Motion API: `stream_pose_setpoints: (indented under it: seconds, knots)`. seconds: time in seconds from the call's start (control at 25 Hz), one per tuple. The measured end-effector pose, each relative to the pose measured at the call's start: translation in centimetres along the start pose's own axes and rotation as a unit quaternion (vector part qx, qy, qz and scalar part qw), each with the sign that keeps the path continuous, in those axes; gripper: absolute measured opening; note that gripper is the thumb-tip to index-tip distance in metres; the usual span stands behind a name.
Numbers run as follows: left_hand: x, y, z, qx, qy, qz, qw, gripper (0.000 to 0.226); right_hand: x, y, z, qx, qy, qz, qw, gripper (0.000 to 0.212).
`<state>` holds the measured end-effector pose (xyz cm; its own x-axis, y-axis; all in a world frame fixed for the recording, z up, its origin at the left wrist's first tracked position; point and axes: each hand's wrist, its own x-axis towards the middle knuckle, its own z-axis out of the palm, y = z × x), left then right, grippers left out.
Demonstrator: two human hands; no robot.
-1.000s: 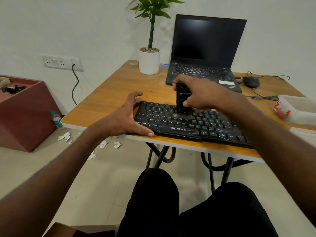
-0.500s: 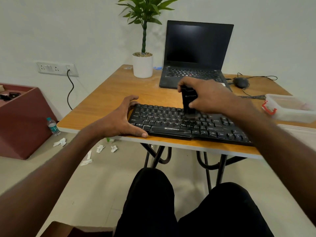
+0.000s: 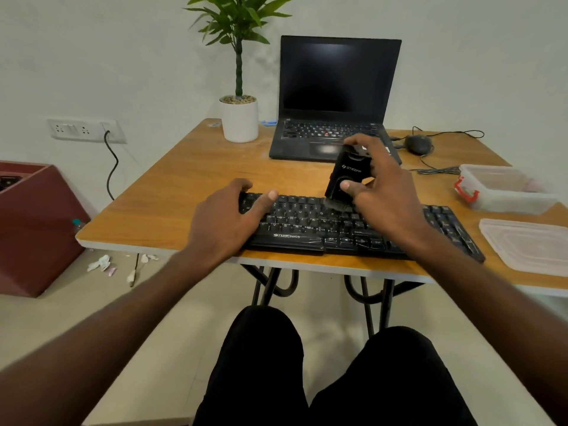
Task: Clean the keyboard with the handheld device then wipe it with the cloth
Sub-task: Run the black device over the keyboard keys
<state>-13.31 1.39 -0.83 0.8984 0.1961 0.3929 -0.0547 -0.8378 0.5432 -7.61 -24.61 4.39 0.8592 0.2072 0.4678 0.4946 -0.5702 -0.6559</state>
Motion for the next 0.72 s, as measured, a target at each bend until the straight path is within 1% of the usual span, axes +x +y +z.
stream_pose_setpoints:
  seconds: [0.04,0.12,0.2,0.28,0.32,0.4,0.48,0.52,0.6,0.68,0.72]
  knots:
    - [-0.7,0.0,0.5,0.016,0.04,0.007,0.999,0.071,-0.3,-0.2,0.3,0.038,-0.002,-0.004,0.999,0.067]
    - [-1.8,-0.2,1.2,0.05,0.096,0.034,0.994,0.051,-0.9,-0.7,0.6,0.079,-0.048,-0.018,0.996,0.067]
    - [-2.0,-0.4,1.4,0.052,0.113,0.042,0.991,0.034,-0.8,-0.3,0.1,0.058,-0.104,-0.032,0.992,0.068]
    - [-1.9,-0.7,1.5,0.054,0.118,0.043,0.991,0.025,0.0,0.5,-1.5,0.053,-0.123,-0.012,0.991,0.067]
    - [-1.8,-0.8,1.5,0.059,0.117,0.042,0.991,0.024,0.4,0.9,-2.4,0.045,-0.117,0.004,0.992,0.066]
    - [-1.7,-1.0,1.8,0.069,0.114,0.043,0.99,0.026,0.8,1.5,-3.3,0.0,-0.076,0.017,0.997,0.064]
    - [-1.7,-1.1,1.9,0.074,0.117,0.04,0.99,0.029,0.4,1.7,-2.9,-0.018,-0.034,-0.003,0.999,0.066]
    - [-1.6,-1.2,1.8,0.074,0.121,0.04,0.989,0.03,0.0,1.6,-2.4,-0.01,-0.027,-0.023,0.999,0.068]
    - [-1.6,-1.1,1.8,0.079,0.124,0.039,0.988,0.03,-1.0,1.6,-1.8,0.006,-0.049,-0.056,0.997,0.069]
    - [-1.7,-1.0,1.9,0.087,0.127,0.04,0.987,0.029,-1.6,1.8,-2.3,-0.001,-0.076,-0.06,0.995,0.068]
    - [-1.7,-1.0,1.9,0.09,0.13,0.04,0.987,0.029,-1.7,2.1,-2.7,-0.019,-0.071,-0.06,0.996,0.068]
